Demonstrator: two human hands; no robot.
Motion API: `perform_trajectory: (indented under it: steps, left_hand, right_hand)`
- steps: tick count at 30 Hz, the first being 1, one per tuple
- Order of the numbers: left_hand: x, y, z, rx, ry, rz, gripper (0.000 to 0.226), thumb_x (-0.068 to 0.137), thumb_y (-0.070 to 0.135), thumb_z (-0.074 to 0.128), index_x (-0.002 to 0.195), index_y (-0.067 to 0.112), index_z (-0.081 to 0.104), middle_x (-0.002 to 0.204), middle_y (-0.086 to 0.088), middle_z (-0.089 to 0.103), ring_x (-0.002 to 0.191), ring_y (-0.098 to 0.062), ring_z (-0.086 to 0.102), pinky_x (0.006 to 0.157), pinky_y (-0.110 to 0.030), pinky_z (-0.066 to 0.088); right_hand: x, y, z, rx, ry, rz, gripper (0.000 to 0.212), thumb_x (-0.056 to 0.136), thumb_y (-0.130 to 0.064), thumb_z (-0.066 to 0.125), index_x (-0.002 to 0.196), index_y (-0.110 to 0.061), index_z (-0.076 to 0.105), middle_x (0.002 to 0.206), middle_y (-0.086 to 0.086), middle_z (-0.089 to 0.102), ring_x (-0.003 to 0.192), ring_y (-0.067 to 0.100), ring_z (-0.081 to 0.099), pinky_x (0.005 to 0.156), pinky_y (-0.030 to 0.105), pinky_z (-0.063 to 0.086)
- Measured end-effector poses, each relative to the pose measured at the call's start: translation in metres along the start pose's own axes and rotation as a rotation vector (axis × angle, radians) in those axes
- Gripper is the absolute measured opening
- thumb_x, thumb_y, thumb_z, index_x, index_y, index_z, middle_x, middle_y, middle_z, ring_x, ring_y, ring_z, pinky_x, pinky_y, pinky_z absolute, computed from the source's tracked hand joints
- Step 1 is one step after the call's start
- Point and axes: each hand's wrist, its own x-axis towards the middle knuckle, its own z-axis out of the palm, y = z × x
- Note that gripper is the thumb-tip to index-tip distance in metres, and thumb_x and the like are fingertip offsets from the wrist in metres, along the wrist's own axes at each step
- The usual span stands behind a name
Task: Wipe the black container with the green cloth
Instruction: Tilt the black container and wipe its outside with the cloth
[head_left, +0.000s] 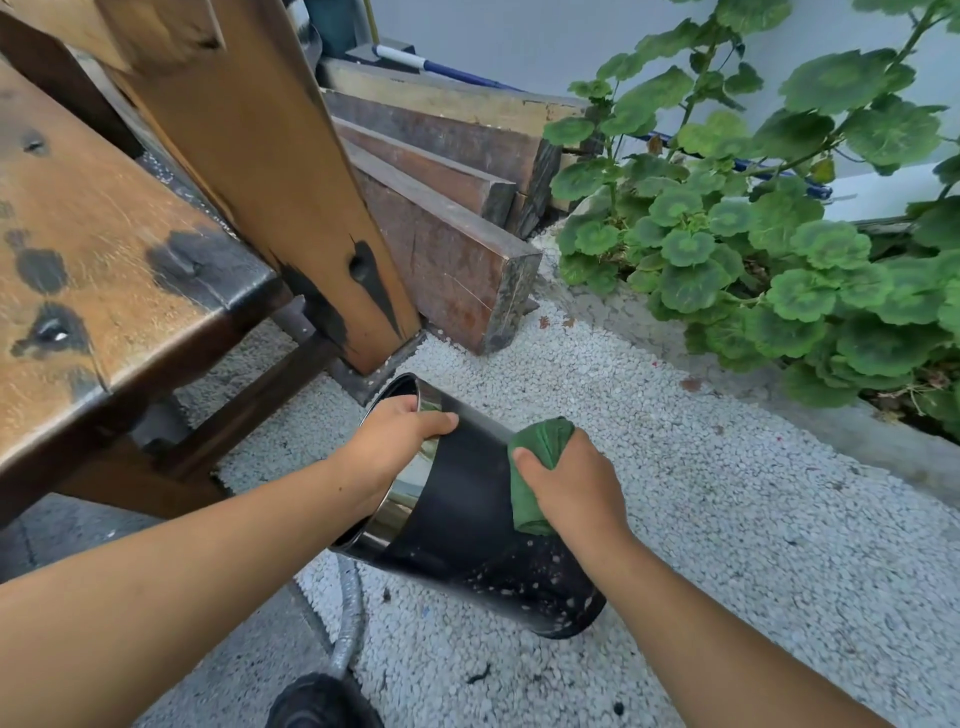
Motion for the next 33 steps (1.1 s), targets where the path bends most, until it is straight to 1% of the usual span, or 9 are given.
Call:
perform_trajectory:
  steps: [5,11,14,18,20,24,27,30,33]
  left_hand:
    - [0.0,-0.001,-0.002,-0.005,-0.019,0.011,0.027,0.097,0.011,0.062,0.074,0.022,0.053,0.046,0.035,0.059,0.047,0.022,0.056,0.044,0.003,0.036]
    - [-0.006,-0.001,-0.01,0.033,-0.047,-0.051,0.023,0.095,0.017,0.064,0.073,0.017,0.068,0.081,0.005,0.079,0.08,-0.002,0.073,0.075,-0.018,0.04]
    - [-0.006,-0.001,-0.009,0.012,-0.029,-0.052,0.017,0.094,0.02,0.065,0.078,0.015,0.066,0.09,0.003,0.078,0.097,-0.01,0.069,0.08,-0.017,0.037]
    - [-0.005,-0.001,-0.016,-0.027,0.02,-0.061,0.024,0.093,0.025,0.067,0.11,0.007,0.068,0.114,-0.003,0.072,0.119,-0.017,0.06,0.092,-0.023,0.033]
    - [-0.004,-0.003,-0.02,-0.033,0.028,-0.084,0.026,0.094,0.026,0.066,0.114,0.009,0.069,0.106,0.009,0.074,0.115,-0.01,0.061,0.089,-0.019,0.033]
    - [-0.005,-0.002,-0.023,-0.048,0.041,-0.116,0.011,0.097,0.023,0.063,0.087,0.02,0.066,0.085,0.017,0.07,0.084,0.003,0.056,0.08,-0.018,0.033]
    - [-0.006,0.01,-0.026,-0.06,0.105,-0.185,0.017,0.1,0.025,0.059,0.099,0.01,0.066,0.105,0.007,0.064,0.104,-0.013,0.051,0.093,-0.026,0.031]
    - [-0.009,0.028,-0.025,-0.149,0.12,-0.236,0.044,0.099,0.037,0.059,0.129,0.004,0.06,0.14,-0.005,0.056,0.125,-0.028,0.056,0.105,-0.038,0.045]
    - [-0.012,0.027,-0.019,-0.049,0.068,-0.177,0.052,0.091,0.052,0.064,0.123,0.012,0.059,0.132,0.001,0.053,0.141,-0.028,0.039,0.113,-0.041,0.027]
  right_hand:
    - [0.005,0.03,-0.006,-0.135,0.029,0.048,0.041,0.092,-0.054,0.063,0.106,-0.016,0.054,0.08,-0.008,0.056,0.064,0.007,0.052,0.051,0.027,0.037]
    - [0.003,0.049,-0.009,-0.171,0.029,0.092,0.038,0.092,-0.051,0.064,0.104,-0.018,0.05,0.079,-0.008,0.054,0.07,0.017,0.057,0.055,0.03,0.04]
    - [-0.001,0.058,-0.013,0.088,0.039,0.186,0.031,0.092,-0.046,0.068,0.097,-0.017,0.057,0.088,-0.001,0.066,0.07,0.011,0.059,0.054,0.027,0.044]
    - [-0.015,0.068,-0.017,0.691,-0.051,0.484,0.022,0.09,-0.035,0.074,0.1,-0.016,0.069,0.1,0.013,0.074,0.091,0.032,0.072,0.085,0.049,0.062]
    - [-0.022,0.067,-0.019,0.824,-0.105,0.535,0.021,0.091,-0.033,0.075,0.101,-0.015,0.07,0.1,0.015,0.076,0.093,0.035,0.073,0.081,0.047,0.062]
    - [-0.025,0.056,-0.029,0.904,-0.12,0.519,0.025,0.093,-0.031,0.073,0.107,-0.012,0.068,0.098,0.016,0.075,0.087,0.033,0.073,0.058,0.034,0.059]
    - [-0.018,0.048,-0.044,0.942,-0.171,0.57,0.04,0.092,-0.033,0.074,0.121,-0.01,0.059,0.11,0.02,0.068,0.084,0.033,0.07,0.048,0.03,0.056]
    - [-0.008,0.044,-0.056,0.993,-0.164,0.584,0.045,0.091,-0.033,0.074,0.126,-0.01,0.056,0.102,0.017,0.067,0.068,0.027,0.068,0.042,0.028,0.053]
    - [-0.002,0.043,-0.06,1.013,-0.1,0.577,0.041,0.092,-0.034,0.073,0.123,-0.011,0.059,0.094,0.013,0.067,0.067,0.026,0.067,0.04,0.027,0.052]
